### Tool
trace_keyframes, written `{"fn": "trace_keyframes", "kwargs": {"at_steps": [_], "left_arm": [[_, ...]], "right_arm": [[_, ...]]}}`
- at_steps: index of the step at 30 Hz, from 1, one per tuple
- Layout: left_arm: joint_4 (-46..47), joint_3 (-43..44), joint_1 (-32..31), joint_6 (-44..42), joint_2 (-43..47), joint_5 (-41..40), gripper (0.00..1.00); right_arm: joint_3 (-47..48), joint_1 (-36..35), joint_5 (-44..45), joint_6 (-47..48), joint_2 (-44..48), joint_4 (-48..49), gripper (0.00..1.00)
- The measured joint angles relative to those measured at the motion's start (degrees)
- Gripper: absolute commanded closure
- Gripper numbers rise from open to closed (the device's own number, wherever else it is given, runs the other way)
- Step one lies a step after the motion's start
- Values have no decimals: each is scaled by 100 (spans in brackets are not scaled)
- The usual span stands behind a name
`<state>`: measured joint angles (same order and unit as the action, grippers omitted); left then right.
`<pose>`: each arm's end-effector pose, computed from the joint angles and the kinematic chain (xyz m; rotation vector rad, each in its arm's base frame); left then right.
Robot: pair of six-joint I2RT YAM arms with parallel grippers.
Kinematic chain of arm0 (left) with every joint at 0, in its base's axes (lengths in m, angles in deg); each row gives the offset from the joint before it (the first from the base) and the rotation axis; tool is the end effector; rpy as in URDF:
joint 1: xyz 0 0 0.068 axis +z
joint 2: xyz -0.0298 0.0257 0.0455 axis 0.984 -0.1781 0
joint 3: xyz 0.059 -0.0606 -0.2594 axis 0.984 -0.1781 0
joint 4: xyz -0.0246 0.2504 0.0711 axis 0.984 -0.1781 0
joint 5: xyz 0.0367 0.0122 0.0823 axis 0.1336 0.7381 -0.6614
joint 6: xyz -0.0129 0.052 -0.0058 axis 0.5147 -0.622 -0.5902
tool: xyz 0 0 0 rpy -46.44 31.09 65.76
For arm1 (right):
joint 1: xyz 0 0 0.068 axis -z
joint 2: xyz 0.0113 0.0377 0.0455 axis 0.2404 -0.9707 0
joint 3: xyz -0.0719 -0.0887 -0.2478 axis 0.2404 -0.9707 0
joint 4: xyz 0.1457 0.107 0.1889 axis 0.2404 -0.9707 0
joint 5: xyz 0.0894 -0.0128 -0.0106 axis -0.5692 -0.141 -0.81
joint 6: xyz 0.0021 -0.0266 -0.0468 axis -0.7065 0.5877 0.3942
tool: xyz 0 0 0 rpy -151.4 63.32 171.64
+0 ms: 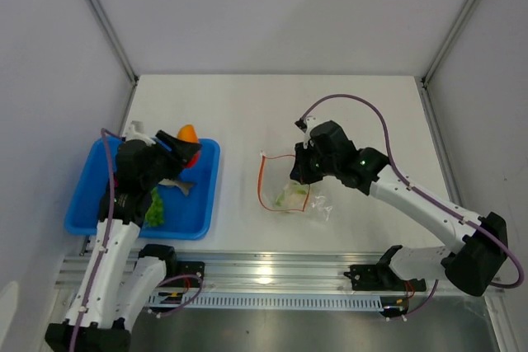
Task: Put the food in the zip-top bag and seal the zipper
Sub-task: Place the fake fruit in the zipper food storage bag.
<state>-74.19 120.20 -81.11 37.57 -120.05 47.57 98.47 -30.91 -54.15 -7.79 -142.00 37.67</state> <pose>0.1602 -0.0097 0.3108 -0.8090 1.9311 -0.7554 0.1903 0.1946 0.3139 -0.5255 2.3479 0.7083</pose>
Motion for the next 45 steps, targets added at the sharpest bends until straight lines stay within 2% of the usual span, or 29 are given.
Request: {"fn": "trace_keyframes", "kwargs": {"at_steps": [6,9,14,20,23,31,32,34,35,37,40,45], "left_arm": [[616,-44,-2096,22,234,378,100],[883,-28,-2706,81,81,566,100],[1147,138,-3652,195,-761,839,99],[1261,181,-4142,470,-1694,1392,99],[1021,367,-4258,483,-1954,1464,100],[428,822,-4325,737,-2356,1165,98],[352,918,-4328,778,-2476,1119,91],[184,1180,-4330,841,-2763,988,66],[81,1349,-4330,876,-2920,929,38],[-57,1646,-4332,933,-3198,809,1],[-157,1812,-4341,1080,-3309,560,1],[-592,1814,-4430,1119,-2868,-229,1]], "right_arm": [[236,-31,146,-28,-149,-74,100],[238,-37,197,-48,-149,-142,100],[238,-48,278,-48,-149,-197,100],[238,-59,365,-48,-146,-203,100],[238,-68,402,-48,-144,-208,100],[234,-96,437,-48,-68,-203,100],[234,-98,442,-48,-52,-205,100],[234,-98,466,-44,-33,-219,100],[234,-96,474,-46,-31,-223,100],[234,-101,487,-44,-26,-238,100],[234,-107,487,-46,-20,-234,100],[232,-109,498,-48,63,-262,100]]}}
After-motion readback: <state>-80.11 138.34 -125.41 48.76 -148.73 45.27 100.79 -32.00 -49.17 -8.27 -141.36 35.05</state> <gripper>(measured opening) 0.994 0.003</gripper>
